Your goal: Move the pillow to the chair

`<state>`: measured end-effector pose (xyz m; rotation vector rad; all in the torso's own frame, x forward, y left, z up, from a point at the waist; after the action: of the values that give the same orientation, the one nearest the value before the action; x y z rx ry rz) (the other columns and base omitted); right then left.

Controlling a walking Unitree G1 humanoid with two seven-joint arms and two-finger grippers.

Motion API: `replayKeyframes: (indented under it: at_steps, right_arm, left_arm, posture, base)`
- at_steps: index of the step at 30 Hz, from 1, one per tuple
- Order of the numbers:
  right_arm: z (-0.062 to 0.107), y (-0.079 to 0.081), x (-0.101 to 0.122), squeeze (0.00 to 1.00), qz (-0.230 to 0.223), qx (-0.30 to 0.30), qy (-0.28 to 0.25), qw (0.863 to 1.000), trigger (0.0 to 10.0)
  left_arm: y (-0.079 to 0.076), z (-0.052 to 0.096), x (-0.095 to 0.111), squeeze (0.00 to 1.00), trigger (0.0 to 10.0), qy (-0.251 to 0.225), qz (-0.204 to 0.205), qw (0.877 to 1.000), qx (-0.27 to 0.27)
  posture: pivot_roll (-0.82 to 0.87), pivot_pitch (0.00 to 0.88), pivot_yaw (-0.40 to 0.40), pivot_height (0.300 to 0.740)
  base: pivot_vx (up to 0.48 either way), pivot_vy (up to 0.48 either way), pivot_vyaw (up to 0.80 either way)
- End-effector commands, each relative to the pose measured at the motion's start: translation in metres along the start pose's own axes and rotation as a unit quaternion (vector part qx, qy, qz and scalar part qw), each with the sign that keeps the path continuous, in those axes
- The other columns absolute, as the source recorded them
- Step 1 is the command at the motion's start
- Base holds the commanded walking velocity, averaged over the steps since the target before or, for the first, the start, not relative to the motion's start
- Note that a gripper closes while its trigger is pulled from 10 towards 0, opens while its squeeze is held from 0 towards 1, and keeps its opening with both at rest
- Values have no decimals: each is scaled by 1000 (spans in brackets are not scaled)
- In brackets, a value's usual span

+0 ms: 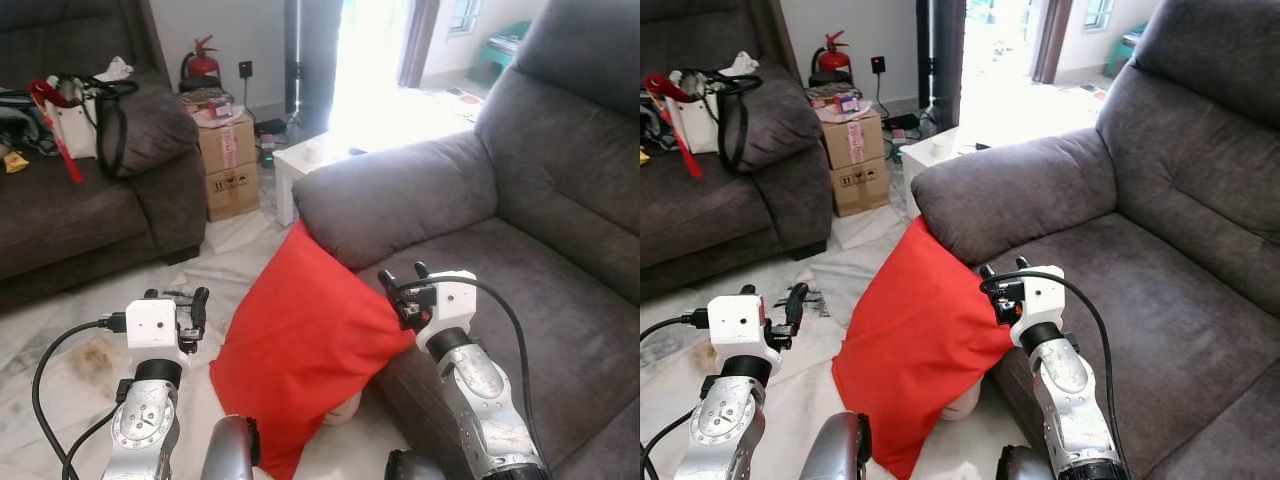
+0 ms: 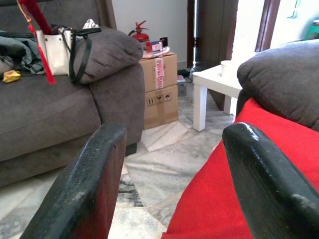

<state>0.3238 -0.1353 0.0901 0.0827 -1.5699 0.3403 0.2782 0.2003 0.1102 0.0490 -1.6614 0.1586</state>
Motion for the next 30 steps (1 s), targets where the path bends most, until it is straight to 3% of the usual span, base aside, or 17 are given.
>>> replayKeyframes:
  at_steps: [1, 18, 21, 25, 30]
  right_arm:
    - [-2, 2, 1, 0, 5, 6, 0, 1000, 10000]
    - [-3, 5, 3, 0, 4, 17, -3, 1000, 10000]
    - [-3, 8, 3, 0, 24, 30, -5, 999, 10000]
    - [-2, 11, 3, 0, 22, 35, -3, 999, 10000]
    - [-1, 9, 0, 0, 10, 28, 3, 1000, 10000]
  left_arm:
    - [-1, -1, 2, 0, 10000, -4, 5, 1000, 3]
    - [-1, -1, -1, 0, 10000, 5, 8, 1000, 4]
    - [-2, 0, -1, 0, 10000, 5, 10, 1000, 3]
    - [-2, 0, -1, 0, 10000, 4, 12, 1000, 2]
    - [-3, -1, -1, 0, 10000, 6, 13, 1000, 0]
  posture:
    - [37, 0, -49, 578]
    - [39, 0, -53, 578]
    - [38, 0, -53, 578]
    - [38, 0, -53, 578]
    - [40, 0, -55, 578]
  base:
    - [0, 0, 0]
    - [0, 0, 0]
    - [0, 0, 0]
    - [0, 0, 711]
    - [199, 0, 0]
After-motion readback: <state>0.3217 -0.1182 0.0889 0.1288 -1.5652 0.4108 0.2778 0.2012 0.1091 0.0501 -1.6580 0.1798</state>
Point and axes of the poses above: a point about 5 cm out from each wrist's last joint towards the gripper, its own z axis pointing back from the gripper into the wrist, its own x axis along the axis of the wrist's last joint, y = z × x, the point moved 3 cm from there along -z, pointing out of the wrist towards the gripper, and after that the axes turned 10 degrees about z, right-handed, at the moved point
